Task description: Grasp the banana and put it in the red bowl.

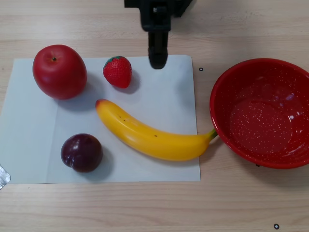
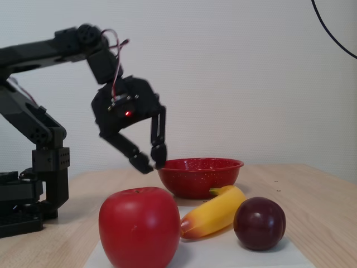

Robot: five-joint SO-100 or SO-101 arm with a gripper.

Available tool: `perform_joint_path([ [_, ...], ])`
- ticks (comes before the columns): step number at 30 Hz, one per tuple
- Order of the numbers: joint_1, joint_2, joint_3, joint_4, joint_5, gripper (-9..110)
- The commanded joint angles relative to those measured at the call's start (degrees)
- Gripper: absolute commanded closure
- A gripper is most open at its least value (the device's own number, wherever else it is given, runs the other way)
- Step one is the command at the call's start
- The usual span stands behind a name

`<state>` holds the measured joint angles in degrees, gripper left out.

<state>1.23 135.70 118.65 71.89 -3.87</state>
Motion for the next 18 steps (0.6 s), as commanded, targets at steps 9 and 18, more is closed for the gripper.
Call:
perform_joint_path([
  [9,-0.53,-19.16,-28.3,8.61,-5.27,99],
  [18,-0.44,-35.77,-48.43,14.59,-8.88,86],
])
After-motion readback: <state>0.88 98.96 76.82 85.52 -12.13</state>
